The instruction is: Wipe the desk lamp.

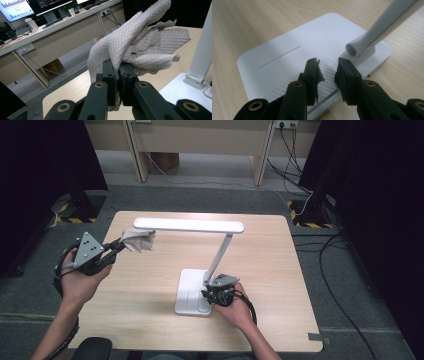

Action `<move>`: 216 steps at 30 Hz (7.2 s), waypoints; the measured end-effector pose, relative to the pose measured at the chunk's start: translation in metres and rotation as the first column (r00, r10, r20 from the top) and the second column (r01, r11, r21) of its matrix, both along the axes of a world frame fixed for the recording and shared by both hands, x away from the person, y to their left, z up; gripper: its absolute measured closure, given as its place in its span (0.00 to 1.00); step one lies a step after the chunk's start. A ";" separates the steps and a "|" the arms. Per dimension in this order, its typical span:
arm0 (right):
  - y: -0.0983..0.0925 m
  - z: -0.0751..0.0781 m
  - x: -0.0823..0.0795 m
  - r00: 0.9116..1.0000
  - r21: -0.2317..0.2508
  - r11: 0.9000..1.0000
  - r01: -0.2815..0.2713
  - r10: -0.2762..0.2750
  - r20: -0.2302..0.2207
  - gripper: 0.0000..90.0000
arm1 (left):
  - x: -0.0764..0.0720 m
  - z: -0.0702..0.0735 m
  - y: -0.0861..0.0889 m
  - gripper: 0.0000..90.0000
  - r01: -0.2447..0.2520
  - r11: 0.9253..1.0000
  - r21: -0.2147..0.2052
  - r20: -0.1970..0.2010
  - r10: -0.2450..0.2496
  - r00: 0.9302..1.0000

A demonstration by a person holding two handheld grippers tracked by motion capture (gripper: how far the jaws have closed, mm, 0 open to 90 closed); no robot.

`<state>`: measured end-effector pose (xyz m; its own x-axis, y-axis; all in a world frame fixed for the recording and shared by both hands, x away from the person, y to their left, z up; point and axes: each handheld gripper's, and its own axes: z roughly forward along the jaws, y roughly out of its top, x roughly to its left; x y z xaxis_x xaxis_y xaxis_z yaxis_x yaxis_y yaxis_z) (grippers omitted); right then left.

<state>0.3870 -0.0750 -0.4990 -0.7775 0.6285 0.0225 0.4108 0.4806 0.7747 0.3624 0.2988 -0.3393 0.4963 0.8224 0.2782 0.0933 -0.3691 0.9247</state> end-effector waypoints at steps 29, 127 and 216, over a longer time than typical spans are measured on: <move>-0.001 -0.003 0.000 1.000 0.025 1.000 0.014 -0.015 0.016 0.81 | 0.003 0.025 0.008 0.94 -0.042 0.999 -0.005 0.058 0.042 0.997; 0.000 -0.005 -0.002 0.999 0.033 0.999 0.014 -0.015 0.034 0.80 | 0.007 0.067 -0.093 0.94 0.141 0.989 0.046 0.220 -0.147 0.964; 0.000 -0.005 -0.003 0.999 0.031 0.999 0.013 -0.014 0.038 0.80 | 0.008 0.067 -0.162 0.94 0.250 0.966 0.066 0.196 -0.259 0.946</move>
<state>0.3845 -0.0750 -0.5044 -0.7694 0.6387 0.0121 0.3867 0.4507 0.8046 0.3705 0.1365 -0.2725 0.6177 0.6622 0.4242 -0.1953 -0.3933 0.8984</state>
